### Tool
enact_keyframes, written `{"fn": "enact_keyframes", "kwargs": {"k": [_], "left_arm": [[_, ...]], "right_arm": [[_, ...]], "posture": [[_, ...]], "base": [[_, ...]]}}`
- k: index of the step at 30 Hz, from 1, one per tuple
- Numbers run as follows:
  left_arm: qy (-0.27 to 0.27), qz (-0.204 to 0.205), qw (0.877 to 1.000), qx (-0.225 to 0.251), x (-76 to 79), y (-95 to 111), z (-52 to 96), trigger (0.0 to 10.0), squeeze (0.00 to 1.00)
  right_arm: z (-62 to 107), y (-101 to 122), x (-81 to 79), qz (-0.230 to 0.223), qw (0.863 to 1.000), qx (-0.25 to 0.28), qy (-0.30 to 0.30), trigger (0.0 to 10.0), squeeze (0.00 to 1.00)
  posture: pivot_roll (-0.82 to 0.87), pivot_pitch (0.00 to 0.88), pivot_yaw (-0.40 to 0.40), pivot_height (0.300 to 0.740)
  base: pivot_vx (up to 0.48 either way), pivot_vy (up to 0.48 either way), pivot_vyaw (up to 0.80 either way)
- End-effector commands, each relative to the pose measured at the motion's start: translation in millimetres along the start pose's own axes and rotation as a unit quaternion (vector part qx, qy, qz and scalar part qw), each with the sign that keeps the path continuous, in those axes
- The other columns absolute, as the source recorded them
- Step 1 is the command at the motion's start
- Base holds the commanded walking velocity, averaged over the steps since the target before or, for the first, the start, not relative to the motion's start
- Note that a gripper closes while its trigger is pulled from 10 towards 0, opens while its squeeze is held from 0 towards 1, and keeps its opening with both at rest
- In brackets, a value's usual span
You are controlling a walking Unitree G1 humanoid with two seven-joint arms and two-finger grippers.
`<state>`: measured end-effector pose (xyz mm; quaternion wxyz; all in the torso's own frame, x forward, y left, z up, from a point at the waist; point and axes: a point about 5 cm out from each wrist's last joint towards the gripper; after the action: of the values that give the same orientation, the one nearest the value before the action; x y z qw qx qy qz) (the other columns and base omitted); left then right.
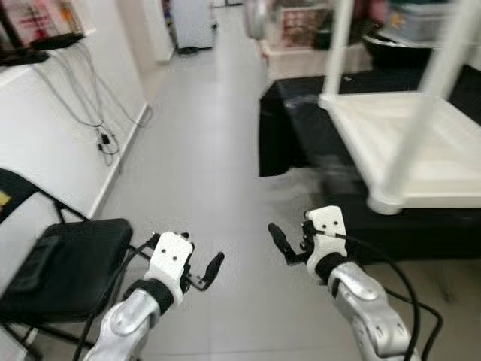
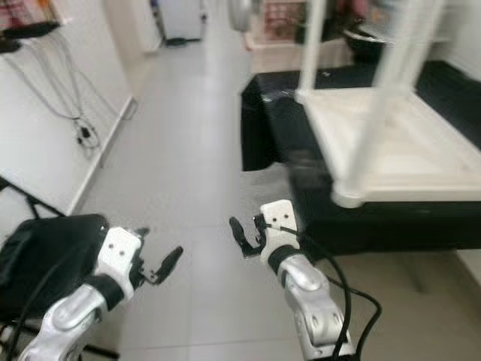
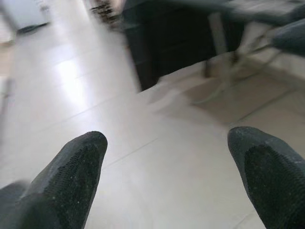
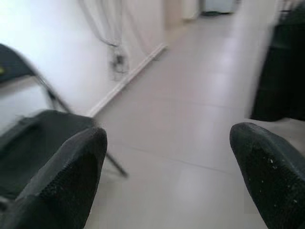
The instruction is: Building children table
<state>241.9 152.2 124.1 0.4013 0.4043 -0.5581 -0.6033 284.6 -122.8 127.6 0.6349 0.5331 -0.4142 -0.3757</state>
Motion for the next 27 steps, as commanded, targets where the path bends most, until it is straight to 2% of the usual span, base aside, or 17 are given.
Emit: {"fn": "enact_keyframes", "kwargs": {"k": [1, 7, 12, 16, 18, 27], "left_arm": [[0.004, 0.003, 1.000, -0.003, 0.3, -2.0, 1.0, 10.0, 0.00], [0.015, 0.015, 1.000, 0.004, -0.9, -2.0, 1.4, 10.0, 0.00], [0.016, 0.018, 1.000, 0.005, -0.4, -1.8, 0.6, 10.0, 0.00], [0.015, 0.021, 1.000, 0.006, 0.3, -1.6, -0.2, 10.0, 0.00], [0.015, 0.021, 1.000, 0.007, 0.5, -1.4, -0.3, 10.0, 0.00], [0.012, 0.021, 1.000, 0.008, 1.6, -0.4, -0.9, 10.0, 0.00]], "right_arm": [[1.7, 0.1, 6.4, 0.006, 1.000, -0.001, -0.010, 10.0, 0.00], [0.4, 0.3, 6.7, 0.007, 1.000, -0.001, -0.011, 10.0, 0.00], [-0.6, 1.5, 5.8, 0.014, 1.000, 0.002, -0.007, 10.0, 0.00], [-1.4, 0.9, 5.0, 0.017, 1.000, -0.001, 0.000, 10.0, 0.00], [-1.5, 1.3, 5.0, 0.012, 1.000, 0.002, 0.002, 10.0, 0.00], [-1.0, 3.1, 3.3, 0.024, 1.000, 0.006, 0.015, 10.0, 0.00]], "posture": [[-0.01, 0.046, 0.021, 0.740], [0.00, 0.046, 0.020, 0.740], [-0.01, 0.048, 0.015, 0.740], [-0.01, 0.049, 0.011, 0.740], [0.00, 0.049, 0.010, 0.740], [-0.01, 0.051, 0.007, 0.740]], "base": [[0.000, 0.000, 0.00], [0.000, 0.000, 0.00], [0.272, 0.000, -0.68], [0.294, 0.000, 0.00], [0.292, 0.000, -0.80], [0.315, 0.000, 0.00]]}}
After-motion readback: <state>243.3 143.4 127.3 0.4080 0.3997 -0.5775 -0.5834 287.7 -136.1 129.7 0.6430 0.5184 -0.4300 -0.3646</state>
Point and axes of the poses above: a point about 5 cm out from each wrist's last joint towards the gripper, its own z axis pointing back from the gripper into the wrist, its own y axis along the axis of the wrist's last joint, x = y × z, and after that the axes turned 7 degrees about z, right-handed
